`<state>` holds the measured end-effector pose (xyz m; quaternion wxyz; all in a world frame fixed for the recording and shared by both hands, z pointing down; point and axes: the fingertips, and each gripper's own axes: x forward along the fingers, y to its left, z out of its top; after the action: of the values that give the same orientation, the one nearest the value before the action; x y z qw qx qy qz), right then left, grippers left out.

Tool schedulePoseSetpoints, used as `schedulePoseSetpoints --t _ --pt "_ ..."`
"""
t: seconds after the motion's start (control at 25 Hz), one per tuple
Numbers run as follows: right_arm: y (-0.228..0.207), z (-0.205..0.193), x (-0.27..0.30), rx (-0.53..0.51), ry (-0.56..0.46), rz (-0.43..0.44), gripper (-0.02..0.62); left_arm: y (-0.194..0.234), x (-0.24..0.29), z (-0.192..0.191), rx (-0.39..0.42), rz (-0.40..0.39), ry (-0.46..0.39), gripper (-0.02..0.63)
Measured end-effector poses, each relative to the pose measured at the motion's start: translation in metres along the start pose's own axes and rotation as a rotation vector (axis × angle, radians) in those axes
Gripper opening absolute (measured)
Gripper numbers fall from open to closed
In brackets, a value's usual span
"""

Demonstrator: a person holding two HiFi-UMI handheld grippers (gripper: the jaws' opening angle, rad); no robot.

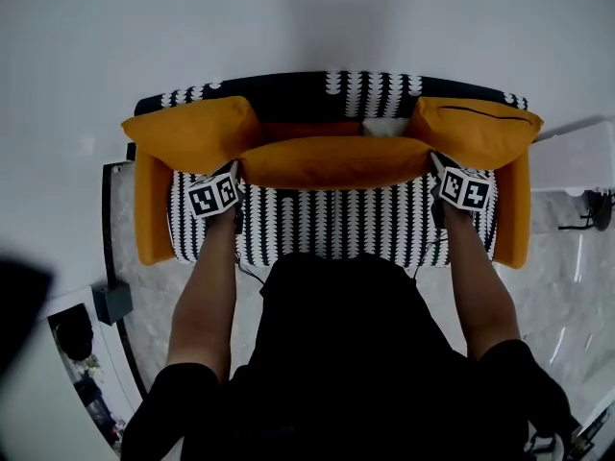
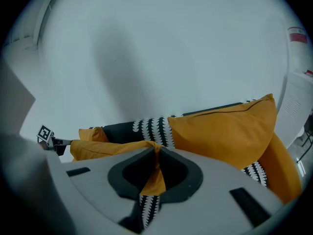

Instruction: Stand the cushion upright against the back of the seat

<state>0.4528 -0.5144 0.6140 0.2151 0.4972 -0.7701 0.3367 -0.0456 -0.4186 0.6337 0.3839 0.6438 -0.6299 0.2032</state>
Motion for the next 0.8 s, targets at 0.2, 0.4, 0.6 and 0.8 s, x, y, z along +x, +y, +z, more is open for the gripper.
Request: schedulePoseSetpoints --t 0.2,0.4,0.6,0.8 --pt "-0.004 0.041 0.031 -0.026 -0.018 -0.009 0.057 -0.002 0.022 0.057 0.012 -0.009 -0.052 0.028" --pt "-0.01 0.061 0.075 -0.101 0.003 -0.032 0.057 0.003 0.06 0.075 -0.009 0.001 -0.06 0.028" --pt "-0.021 0.058 0.106 -0.144 0.069 -0.06 0.058 0.008 0.085 0.075 -0.026 0.003 -0.025 0.028" --pt "-0.026 0.054 0.12 -0.177 0.107 -0.066 0.058 0.009 0.099 0.075 -0.013 0.004 -0.002 0.028"
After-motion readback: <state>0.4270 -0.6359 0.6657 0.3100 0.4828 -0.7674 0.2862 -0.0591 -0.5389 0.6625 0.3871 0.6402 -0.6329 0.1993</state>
